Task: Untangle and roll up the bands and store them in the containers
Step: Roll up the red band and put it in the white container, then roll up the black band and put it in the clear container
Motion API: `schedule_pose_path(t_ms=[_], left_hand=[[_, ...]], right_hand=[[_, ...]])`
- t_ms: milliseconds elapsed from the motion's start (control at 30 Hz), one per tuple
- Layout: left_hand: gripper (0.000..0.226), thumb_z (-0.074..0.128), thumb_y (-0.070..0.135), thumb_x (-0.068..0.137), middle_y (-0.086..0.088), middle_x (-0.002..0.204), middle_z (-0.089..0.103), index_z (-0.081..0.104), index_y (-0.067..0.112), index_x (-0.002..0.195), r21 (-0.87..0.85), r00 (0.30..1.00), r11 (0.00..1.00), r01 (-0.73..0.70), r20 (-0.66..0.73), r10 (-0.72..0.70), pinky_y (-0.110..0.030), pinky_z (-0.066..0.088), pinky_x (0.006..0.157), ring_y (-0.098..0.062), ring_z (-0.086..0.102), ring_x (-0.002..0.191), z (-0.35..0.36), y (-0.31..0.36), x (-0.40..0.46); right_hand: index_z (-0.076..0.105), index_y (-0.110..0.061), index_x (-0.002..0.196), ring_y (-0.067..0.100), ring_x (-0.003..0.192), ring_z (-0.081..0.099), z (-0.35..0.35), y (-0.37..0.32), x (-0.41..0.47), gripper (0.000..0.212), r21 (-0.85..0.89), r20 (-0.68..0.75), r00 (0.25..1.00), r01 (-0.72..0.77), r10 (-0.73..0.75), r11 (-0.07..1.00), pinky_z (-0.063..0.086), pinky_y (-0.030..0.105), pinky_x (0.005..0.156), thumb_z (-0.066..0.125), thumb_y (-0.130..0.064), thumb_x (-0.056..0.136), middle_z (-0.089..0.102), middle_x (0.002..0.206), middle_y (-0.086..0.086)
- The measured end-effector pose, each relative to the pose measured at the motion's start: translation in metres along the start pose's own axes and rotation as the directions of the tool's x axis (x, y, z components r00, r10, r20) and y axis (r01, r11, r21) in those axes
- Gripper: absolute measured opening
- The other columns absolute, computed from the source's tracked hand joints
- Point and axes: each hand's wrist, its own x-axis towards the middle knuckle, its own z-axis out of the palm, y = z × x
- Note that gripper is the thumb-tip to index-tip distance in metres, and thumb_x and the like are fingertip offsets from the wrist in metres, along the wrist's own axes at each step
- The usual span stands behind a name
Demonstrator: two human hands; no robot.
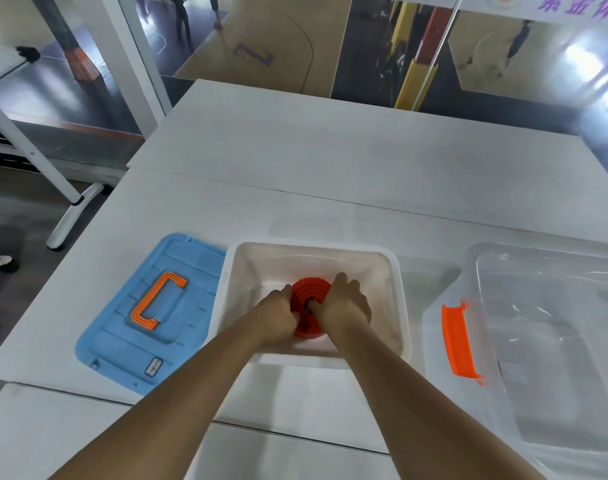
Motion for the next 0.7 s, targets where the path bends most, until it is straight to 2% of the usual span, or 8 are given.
schedule_pose_path(t_ms=[133, 200, 300, 367, 467, 600, 700], left_hand=[[0.048, 0.049, 0.011, 0.097, -0.017, 0.143, 0.054, 0.045, 0.008, 0.145, 0.036, 0.999, 0.999, -0.02, -0.044, 0.021, -0.038, 0.043, 0.108, -0.035, 0.054, 0.129, 0.0, 0.003, -0.007], [0.046, 0.051, 0.011, 0.094, -0.014, 0.138, 0.058, 0.052, 0.011, 0.14, 0.026, 0.992, 0.998, -0.062, -0.113, 0.064, -0.041, 0.046, 0.107, -0.033, 0.058, 0.125, -0.001, 0.005, -0.012], [0.037, 0.052, 0.015, 0.097, -0.01, 0.133, 0.057, 0.057, 0.013, 0.134, 0.063, 0.967, 0.991, -0.122, -0.216, 0.133, -0.038, 0.048, 0.1, -0.028, 0.06, 0.116, -0.003, 0.011, -0.033], [0.031, 0.052, 0.016, 0.099, -0.007, 0.131, 0.059, 0.06, 0.013, 0.129, 0.1, 0.925, 0.974, -0.203, -0.308, 0.225, -0.034, 0.049, 0.097, -0.025, 0.06, 0.113, -0.002, 0.015, -0.053], [0.027, 0.054, 0.015, 0.099, -0.005, 0.128, 0.062, 0.064, 0.016, 0.124, 0.163, 0.834, 0.927, -0.339, -0.403, 0.376, -0.04, 0.052, 0.096, -0.026, 0.06, 0.11, 0.006, 0.019, -0.086], [0.026, 0.061, 0.012, 0.093, -0.004, 0.124, 0.064, 0.064, 0.017, 0.118, 0.281, 0.763, 0.872, -0.401, -0.424, 0.488, -0.043, 0.053, 0.09, -0.029, 0.062, 0.102, 0.025, 0.03, -0.136], [0.03, 0.064, 0.011, 0.089, -0.004, 0.125, 0.064, 0.064, 0.018, 0.118, 0.379, 0.725, 0.829, -0.411, -0.415, 0.549, -0.043, 0.052, 0.091, -0.03, 0.063, 0.104, 0.045, 0.039, -0.172]], right_hand=[[0.043, -0.013, 0.139, 0.034, 0.127, 0.054, -0.004, 0.0, -0.004, 0.058, -0.03, -0.002, 1.0, 0.016, -0.016, 0.999, 0.046, 0.044, 0.103, 0.063, -0.045, 0.096, 0.051, 0.137, 0.01], [0.046, -0.013, 0.14, 0.033, 0.128, 0.054, -0.01, 0.001, -0.01, 0.056, -0.035, -0.032, 0.998, 0.06, -0.061, 0.998, 0.044, 0.045, 0.107, 0.059, -0.045, 0.097, 0.054, 0.138, 0.009], [0.046, -0.015, 0.149, 0.03, 0.132, 0.051, -0.022, 0.008, -0.029, 0.055, 0.081, -0.098, 0.981, 0.173, -0.165, 0.982, 0.042, 0.044, 0.112, 0.056, -0.036, 0.1, 0.053, 0.145, 0.007], [0.049, -0.018, 0.148, 0.028, 0.129, 0.052, -0.026, 0.016, -0.049, 0.049, 0.148, -0.182, 0.95, 0.282, -0.254, 0.948, 0.045, 0.043, 0.109, 0.056, -0.029, 0.1, 0.055, 0.144, 0.005], [0.057, -0.019, 0.141, 0.026, 0.123, 0.055, -0.027, 0.034, -0.085, 0.042, 0.166, -0.309, 0.876, 0.432, -0.37, 0.886, 0.048, 0.04, 0.103, 0.058, -0.021, 0.098, 0.06, 0.138, 0.003], [0.063, -0.016, 0.133, 0.025, 0.111, 0.061, -0.03, 0.065, -0.135, 0.042, 0.116, -0.464, 0.767, 0.549, -0.443, 0.828, 0.053, 0.041, 0.097, 0.065, -0.013, 0.091, 0.067, 0.127, 0.002], [0.062, -0.014, 0.136, 0.024, 0.115, 0.061, -0.036, 0.091, -0.172, 0.046, 0.078, -0.505, 0.737, 0.557, -0.449, 0.827, 0.051, 0.036, 0.099, 0.066, -0.01, 0.09, 0.066, 0.129, 0.002]])
